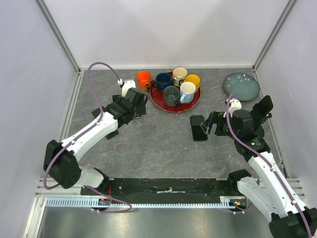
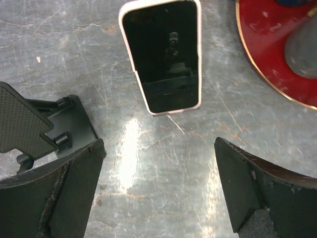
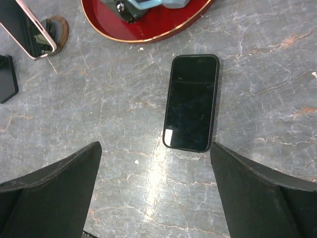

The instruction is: Remove the phone from the phone stand

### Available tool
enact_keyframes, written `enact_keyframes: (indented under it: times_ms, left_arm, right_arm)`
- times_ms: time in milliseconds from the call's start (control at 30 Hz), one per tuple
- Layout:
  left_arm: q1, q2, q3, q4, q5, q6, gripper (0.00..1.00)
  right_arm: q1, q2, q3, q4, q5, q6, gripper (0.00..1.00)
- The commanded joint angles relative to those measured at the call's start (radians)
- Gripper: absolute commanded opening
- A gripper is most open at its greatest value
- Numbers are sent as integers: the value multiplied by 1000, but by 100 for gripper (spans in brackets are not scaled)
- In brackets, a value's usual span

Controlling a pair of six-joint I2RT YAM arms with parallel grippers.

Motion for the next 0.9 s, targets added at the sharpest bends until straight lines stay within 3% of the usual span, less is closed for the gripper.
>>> enact_keyframes:
  times_ms: [0, 367, 867]
  left_arm:
    - [47, 85, 73, 77, -76, -88, 100]
    - [130, 228, 121, 236, 4, -90, 100]
    - [166, 334, 197, 246, -2, -56, 100]
  right_arm:
    - [44, -32, -35, 24, 50, -21, 98]
    - [101, -66, -69, 50, 78, -12, 98]
    - [121, -61, -70, 50, 79, -13, 98]
